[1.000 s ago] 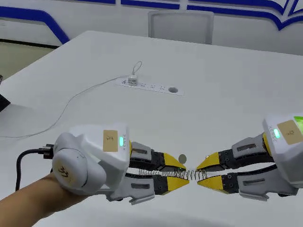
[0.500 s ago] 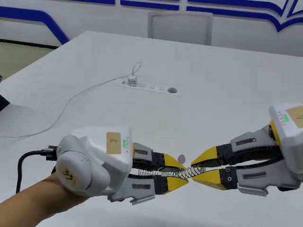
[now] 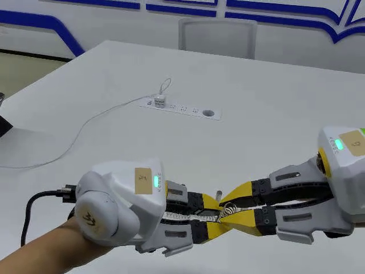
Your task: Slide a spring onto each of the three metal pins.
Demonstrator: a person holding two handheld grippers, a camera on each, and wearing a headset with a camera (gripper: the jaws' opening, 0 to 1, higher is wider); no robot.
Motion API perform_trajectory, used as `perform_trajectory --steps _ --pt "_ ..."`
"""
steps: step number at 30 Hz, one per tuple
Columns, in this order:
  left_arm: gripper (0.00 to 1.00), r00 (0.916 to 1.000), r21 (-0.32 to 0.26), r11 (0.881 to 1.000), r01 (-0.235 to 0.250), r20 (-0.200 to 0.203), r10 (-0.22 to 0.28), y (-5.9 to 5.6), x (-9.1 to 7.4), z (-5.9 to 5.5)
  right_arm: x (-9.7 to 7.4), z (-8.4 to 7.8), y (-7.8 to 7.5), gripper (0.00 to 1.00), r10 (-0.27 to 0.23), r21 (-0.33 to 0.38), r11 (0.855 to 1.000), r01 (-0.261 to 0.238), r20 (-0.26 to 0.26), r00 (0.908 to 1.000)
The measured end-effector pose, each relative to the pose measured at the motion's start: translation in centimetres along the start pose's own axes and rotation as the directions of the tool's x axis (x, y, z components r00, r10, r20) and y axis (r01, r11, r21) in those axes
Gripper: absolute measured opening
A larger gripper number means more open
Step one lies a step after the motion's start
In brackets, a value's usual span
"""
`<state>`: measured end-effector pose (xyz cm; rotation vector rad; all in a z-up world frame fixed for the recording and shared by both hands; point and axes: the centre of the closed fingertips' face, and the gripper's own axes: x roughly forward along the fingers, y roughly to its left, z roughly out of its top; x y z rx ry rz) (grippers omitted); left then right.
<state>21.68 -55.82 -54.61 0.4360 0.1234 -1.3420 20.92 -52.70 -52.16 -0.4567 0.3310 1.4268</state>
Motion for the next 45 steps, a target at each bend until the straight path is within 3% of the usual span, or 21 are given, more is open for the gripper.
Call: perform_trajectory --steps 2,7,8,9,10,12,18,30,36,45 --pt "0.09 1.0 -0.003 1.0 0.003 0.005 -0.003 -0.1 0.0 0.0 0.0 0.0 0.0 0.11 0.002 0.087 0.996 -0.002 0.0 1.0" --pt "0.1 0.9997 -0.044 0.999 -0.021 0.013 0.021 0.4 -0.2 -0.1 0.1 0.1 -0.4 0.11 -0.024 0.047 0.999 0.024 0.0 0.9997" --pt "0.1 0.9997 -0.064 0.998 -0.017 0.015 0.018 0.3 -0.2 -0.1 0.2 0.1 -0.4 0.11 -0.024 0.044 0.999 0.024 -0.002 0.9997" --pt "0.1 0.9996 -0.128 0.992 -0.004 0.027 0.008 0.1 -0.3 -0.1 0.2 0.1 -0.3 0.11 -0.021 0.048 0.999 0.021 -0.002 0.9998" --pt "0.1 0.9995 -0.14 0.99 -0.009 0.028 0.013 0.3 -0.4 -0.2 0.3 0.1 -0.4 0.11 -0.023 0.05 0.998 0.023 -0.003 0.9997" --pt "0.11 0.9994 -0.119 0.993 -0.019 0.026 0.022 0.4 -0.5 -0.4 0.4 0.0 -0.5 0.11 -0.031 0.053 0.998 0.031 -0.009 0.9995" --pt "0.13 0.997 -0.164 0.986 -0.037 0.06 0.048 0.8 -0.7 -0.4 0.6 0.1 -0.9 0.11 -0.043 0.083 0.996 0.044 -0.005 0.9991" --pt "0.35 0.9868 -0.208 0.967 -0.146 0.039 0.157 2.9 -2.3 -1.7 -0.2 -0.4 -2.5 0.11 -0.11 0.1 0.989 0.11 -0.013 0.9939" --pt "0.53 0.974 -0.206 0.953 -0.221 0.004 0.226 4.2 -3.4 -2.9 -0.8 -1.2 -4.0 0.11 -0.17 0.122 0.978 0.172 -0.028 0.985" --pt "0.78 0.9326 -0.294 0.892 -0.343 0.006 0.361 6.7 -5.4 -4.2 -2.2 -3.3 -7.1 0.11 -0.301 0.205 0.93 0.305 -0.053 0.9523"
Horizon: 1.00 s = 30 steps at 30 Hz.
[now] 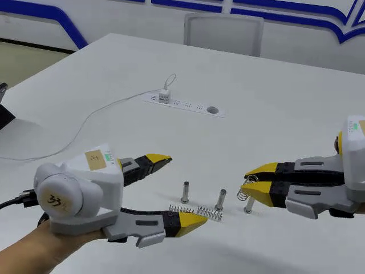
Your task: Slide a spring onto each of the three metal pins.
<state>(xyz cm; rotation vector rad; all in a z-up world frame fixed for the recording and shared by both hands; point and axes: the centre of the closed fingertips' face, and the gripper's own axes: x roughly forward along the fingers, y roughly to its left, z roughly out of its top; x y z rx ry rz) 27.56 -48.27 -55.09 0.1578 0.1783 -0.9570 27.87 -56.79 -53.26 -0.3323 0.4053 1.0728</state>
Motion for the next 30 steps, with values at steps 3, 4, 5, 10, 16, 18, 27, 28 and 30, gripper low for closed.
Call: perform_trajectory --steps 3,4,5,10,16,18,27,28,30 --pt "0.85 0.9996 -0.083 0.997 0.006 0.03 -0.004 0.3 -0.5 -0.3 -0.2 -0.6 -1.0 0.11 -0.028 0.013 1.0 0.029 -0.007 0.9996" --pt "0.87 0.9995 -0.102 0.995 -0.008 0.028 0.011 0.8 -0.7 -0.6 -0.2 -1.0 -1.4 0.11 -0.039 0.012 0.999 0.039 -0.016 0.9991" --pt "0.91 0.9995 -0.102 0.995 -0.02 0.024 0.023 1.1 -0.9 -0.9 -0.3 -1.4 -1.7 0.11 -0.049 0.016 0.999 0.049 -0.026 0.9985" --pt "1.0 0.9945 -0.144 0.985 -0.097 0.025 0.101 2.6 -1.9 -1.8 -0.7 -2.3 -3.7 0.11 -0.115 0.087 0.99 0.116 -0.009 0.9933" --pt "1.0 0.9861 -0.179 0.971 -0.157 0.027 0.164 3.7 -2.5 -2.9 -0.8 -3.1 -5.9 0.11 -0.194 0.149 0.97 0.192 -0.004 0.9811" --pt "1.0 0.9844 -0.185 0.969 -0.165 0.031 0.173 3.7 -2.6 -3.1 -0.6 -3.5 -6.3 0.11 -0.201 0.155 0.967 0.201 -0.015 0.9795" --pt "1.0 0.9799 -0.238 0.952 -0.191 0.01 0.199 3.9 -3.0 -4.7 0.6 -5.0 -8.2 0.11 -0.255 0.252 0.934 0.253 -0.025 0.9666" --pt "1.0 0.9798 -0.249 0.949 -0.192 0.008 0.2 3.8 -2.9 -4.8 0.8 -5.2 -8.3 0.11 -0.256 0.26 0.931 0.255 -0.03 0.9661" --pt "1.0 0.9815 -0.269 0.945 -0.185 -0.001 0.192 3.6 -2.8 -5.1 1.3 -5.6 -8.3 0.11 -0.26 0.271 0.926 0.261 -0.041 0.9647"
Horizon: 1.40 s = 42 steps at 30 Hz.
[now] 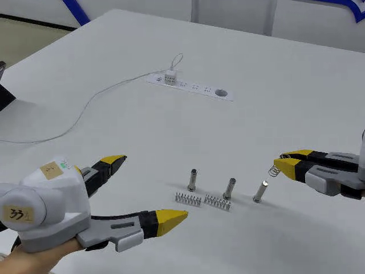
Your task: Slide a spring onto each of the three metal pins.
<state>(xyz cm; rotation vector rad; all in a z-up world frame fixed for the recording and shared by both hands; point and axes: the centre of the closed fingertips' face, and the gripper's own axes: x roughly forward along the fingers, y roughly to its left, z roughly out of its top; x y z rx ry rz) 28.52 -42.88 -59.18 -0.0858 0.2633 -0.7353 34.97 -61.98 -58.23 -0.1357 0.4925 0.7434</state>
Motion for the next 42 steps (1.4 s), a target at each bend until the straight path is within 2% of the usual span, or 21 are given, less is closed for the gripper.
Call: perform_trajectory --steps 2,4,10,13,16,20,26,29,35,42 --pt "1.0 1.0 -0.003 1.0 0.002 0.007 -0.002 0.0 -0.1 0.2 0.4 -0.5 0.1 0.11 -0.001 0.007 1.0 0.001 -0.012 0.9999" --pt "1.0 0.9999 -0.031 1.0 0.001 0.01 0.0 0.3 -0.2 0.1 0.7 -1.0 0.1 0.11 -0.002 0.009 1.0 0.002 -0.027 0.9996" --pt "1.0 1.0 -0.035 0.999 -0.003 -0.009 0.002 0.5 -0.1 -0.5 1.2 -1.8 0.0 0.11 -0.007 0.018 1.0 0.008 -0.052 0.9986" --pt "1.0 1.0 -0.038 0.999 -0.002 -0.005 0.002 0.3 -0.1 -0.2 1.4 -2.3 -0.2 0.11 -0.019 0.007 1.0 0.02 -0.07 0.9974" --pt "1.0 0.9998 -0.034 0.999 -0.007 0.019 0.008 0.4 -0.2 0.3 1.5 -2.4 -0.1 0.11 -0.014 0.03 0.999 0.016 -0.064 0.9978" --pt "1.0 1.0 -0.038 0.999 -0.009 0.001 0.009 0.5 -0.2 -0.1 1.8 -2.9 -0.2 0.11 -0.019 0.024 1.0 0.021 -0.081 0.9965" --pt "0.99 1.0 -0.042 0.999 -0.005 -0.004 0.005 0.5 -0.1 -0.2 2.1 -3.4 -0.1 0.11 -0.014 0.024 1.0 0.016 -0.091 0.9958" --pt "0.99 0.9998 -0.038 0.999 -0.008 -0.021 0.007 0.6 -0.1 -0.5 2.4 -4.0 0.2 0.11 -0.012 0.002 1.0 0.012 -0.115 0.9932" --pt "0.99 0.9999 -0.059 0.998 -0.005 -0.015 0.004 0.5 -0.1 -0.4 2.9 -4.7 0.1 0.11 -0.012 0.0 1.0 0.012 -0.138 0.9904" --pt "0.99 0.9998 -0.053 0.999 0.001 -0.02 -0.002 0.2 -0.1 -0.5 3.3 -6.2 0.3 0.11 -0.01 -0.056 0.998 -0.001 -0.191 0.9816"
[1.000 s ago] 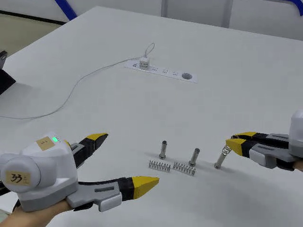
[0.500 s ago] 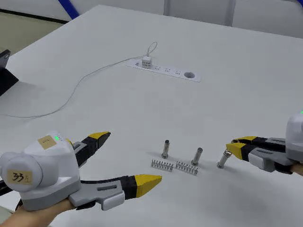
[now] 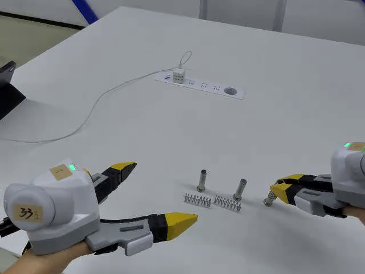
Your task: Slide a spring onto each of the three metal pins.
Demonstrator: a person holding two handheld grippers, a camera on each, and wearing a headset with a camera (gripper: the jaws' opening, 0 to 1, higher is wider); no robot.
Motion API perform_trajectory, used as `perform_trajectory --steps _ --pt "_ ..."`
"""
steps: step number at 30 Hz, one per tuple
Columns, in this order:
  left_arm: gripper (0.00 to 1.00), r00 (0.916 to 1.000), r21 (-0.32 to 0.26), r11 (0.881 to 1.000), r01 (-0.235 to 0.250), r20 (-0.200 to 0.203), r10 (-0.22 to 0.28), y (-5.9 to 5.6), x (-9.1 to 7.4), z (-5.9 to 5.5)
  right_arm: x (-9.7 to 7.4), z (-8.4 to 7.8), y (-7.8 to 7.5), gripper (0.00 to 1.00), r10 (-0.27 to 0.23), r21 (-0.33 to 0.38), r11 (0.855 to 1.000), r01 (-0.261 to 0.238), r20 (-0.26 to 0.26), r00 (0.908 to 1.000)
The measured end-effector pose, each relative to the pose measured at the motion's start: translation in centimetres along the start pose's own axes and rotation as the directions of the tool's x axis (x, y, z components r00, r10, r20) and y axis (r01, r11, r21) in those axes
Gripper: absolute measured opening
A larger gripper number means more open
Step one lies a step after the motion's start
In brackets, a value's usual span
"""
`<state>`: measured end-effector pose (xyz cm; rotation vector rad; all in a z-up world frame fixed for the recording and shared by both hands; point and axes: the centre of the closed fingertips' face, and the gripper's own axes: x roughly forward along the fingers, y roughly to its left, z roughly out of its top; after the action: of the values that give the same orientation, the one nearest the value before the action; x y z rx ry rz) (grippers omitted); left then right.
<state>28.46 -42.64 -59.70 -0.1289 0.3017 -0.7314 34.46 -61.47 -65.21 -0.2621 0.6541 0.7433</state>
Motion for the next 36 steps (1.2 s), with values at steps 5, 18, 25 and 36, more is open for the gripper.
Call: perform_trajectory --steps 5,18,25,36 --pt "0.99 1.0 -0.006 1.0 0.003 -0.003 -0.003 -0.2 0.0 0.0 0.4 -0.7 -0.1 0.11 -0.011 -0.005 1.0 0.011 -0.023 0.9997" --pt "0.98 0.9998 -0.012 1.0 0.008 -0.016 -0.008 -0.3 0.0 -0.3 0.5 -1.7 -0.4 0.11 -0.02 -0.012 1.0 0.02 -0.046 0.9988" --pt "0.98 0.9993 -0.004 1.0 0.022 -0.03 -0.022 -0.5 0.1 -0.5 0.4 -1.9 -0.7 0.13 -0.028 -0.018 0.999 0.027 -0.053 0.9982" --pt "0.98 0.9993 0.006 1.0 0.019 -0.034 -0.019 -0.5 0.1 -0.6 -1.0 -1.2 -0.9 0.18 -0.051 -0.02 0.999 0.051 -0.023 0.9984"
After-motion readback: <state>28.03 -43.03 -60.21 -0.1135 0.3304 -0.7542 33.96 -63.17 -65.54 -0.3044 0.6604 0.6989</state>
